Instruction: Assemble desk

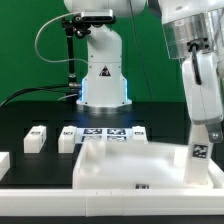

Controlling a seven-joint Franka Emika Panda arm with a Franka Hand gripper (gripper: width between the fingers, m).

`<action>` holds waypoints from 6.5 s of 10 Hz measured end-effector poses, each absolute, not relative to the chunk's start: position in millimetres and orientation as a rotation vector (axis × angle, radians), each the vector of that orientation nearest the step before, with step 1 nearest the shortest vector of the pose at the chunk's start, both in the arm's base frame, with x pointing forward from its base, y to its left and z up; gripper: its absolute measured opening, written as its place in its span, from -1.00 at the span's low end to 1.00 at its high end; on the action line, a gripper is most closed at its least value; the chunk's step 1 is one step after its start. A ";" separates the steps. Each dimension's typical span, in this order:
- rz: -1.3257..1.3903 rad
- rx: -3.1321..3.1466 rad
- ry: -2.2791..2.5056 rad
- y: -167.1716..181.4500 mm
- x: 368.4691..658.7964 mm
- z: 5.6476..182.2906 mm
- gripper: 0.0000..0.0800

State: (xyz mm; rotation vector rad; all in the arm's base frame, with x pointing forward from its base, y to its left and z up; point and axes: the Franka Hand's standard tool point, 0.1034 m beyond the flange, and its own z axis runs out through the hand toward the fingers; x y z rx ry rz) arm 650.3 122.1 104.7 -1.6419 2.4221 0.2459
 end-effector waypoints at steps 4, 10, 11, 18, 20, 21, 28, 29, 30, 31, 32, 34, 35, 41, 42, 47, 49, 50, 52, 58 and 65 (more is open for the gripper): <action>0.217 -1.709 2.335 135.2 646.7 140.2 0.59; 0.212 -1.772 2.275 135.9 643.2 155.8 0.62; 0.212 -1.777 2.270 136.2 643.1 155.6 0.62; 0.192 -2.193 1.905 141.5 588.7 151.2 0.62; 0.172 -2.307 1.765 142.4 587.0 149.7 0.62; 0.150 -2.410 1.612 141.9 587.0 149.4 0.62; 0.082 -2.850 0.765 100.2 505.5 77.7 0.62; 0.059 -2.892 0.635 96.0 497.3 70.6 0.62; 0.051 -2.906 0.556 96.7 499.7 72.4 0.62; 0.055 -2.910 0.529 96.7 499.8 72.6 0.62; 0.080 -2.908 0.531 96.2 498.0 72.0 0.62; 0.109 -2.922 0.446 93.8 493.4 68.6 0.62; 0.236 -2.925 0.310 82.8 480.9 59.5 0.62; 0.782 -2.788 0.207 71.1 465.3 52.9 0.62; 0.900 -2.754 0.186 69.2 460.7 49.1 0.62; 1.340 -2.621 0.099 59.7 439.0 25.4 0.62; 1.329 -2.627 0.102 59.3 439.6 22.9 0.62; 1.343 -2.623 0.111 57.4 431.1 16.7 0.62; 1.352 -2.626 0.136 51.0 417.0 7.3 0.62; 1.352 -2.625 0.135 51.4 417.1 7.2 -0.28; 1.291 -2.595 0.201 36.0 445.6 58.1 -0.28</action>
Offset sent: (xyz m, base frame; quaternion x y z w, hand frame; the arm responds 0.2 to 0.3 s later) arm -0.0271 0.0033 0.0569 0.0071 0.0050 -0.0441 0.9990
